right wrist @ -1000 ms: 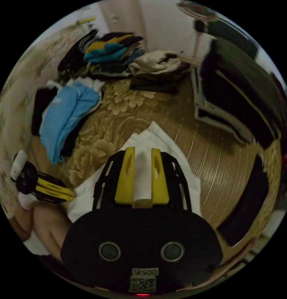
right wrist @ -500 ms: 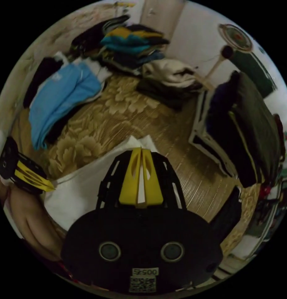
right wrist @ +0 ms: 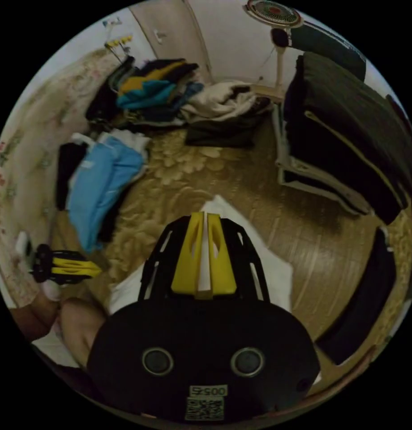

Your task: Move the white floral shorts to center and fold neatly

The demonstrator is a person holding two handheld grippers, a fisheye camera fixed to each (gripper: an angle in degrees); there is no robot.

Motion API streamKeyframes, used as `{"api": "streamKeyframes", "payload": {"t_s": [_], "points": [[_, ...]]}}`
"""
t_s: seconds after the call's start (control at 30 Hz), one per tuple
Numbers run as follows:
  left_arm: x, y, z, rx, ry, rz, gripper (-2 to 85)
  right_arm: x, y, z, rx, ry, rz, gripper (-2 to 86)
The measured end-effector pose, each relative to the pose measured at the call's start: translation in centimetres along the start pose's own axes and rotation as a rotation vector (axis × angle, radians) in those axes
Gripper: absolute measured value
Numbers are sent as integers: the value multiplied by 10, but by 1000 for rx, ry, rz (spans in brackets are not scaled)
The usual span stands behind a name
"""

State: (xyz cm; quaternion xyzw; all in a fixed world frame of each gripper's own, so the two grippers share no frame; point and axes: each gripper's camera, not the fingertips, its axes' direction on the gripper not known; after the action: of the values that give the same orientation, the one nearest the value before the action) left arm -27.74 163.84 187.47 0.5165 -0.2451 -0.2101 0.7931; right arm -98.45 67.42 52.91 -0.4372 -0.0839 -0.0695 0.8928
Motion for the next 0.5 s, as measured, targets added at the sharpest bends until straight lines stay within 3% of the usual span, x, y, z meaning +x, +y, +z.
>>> {"api": "streamKeyframes", "payload": {"t_s": [0.07, 0.3, 0.5], "points": [[17, -1, 9, -3, 13, 56, 2, -12, 3, 10, -39, -13, -4, 27], [51, -24, 88, -326, -3, 75, 67, -28, -11, 53, -195, 107, 53, 100], [82, -31, 113, -408, -94, 72, 47, -45, -24, 77, -279, 266, 66, 104]]}}
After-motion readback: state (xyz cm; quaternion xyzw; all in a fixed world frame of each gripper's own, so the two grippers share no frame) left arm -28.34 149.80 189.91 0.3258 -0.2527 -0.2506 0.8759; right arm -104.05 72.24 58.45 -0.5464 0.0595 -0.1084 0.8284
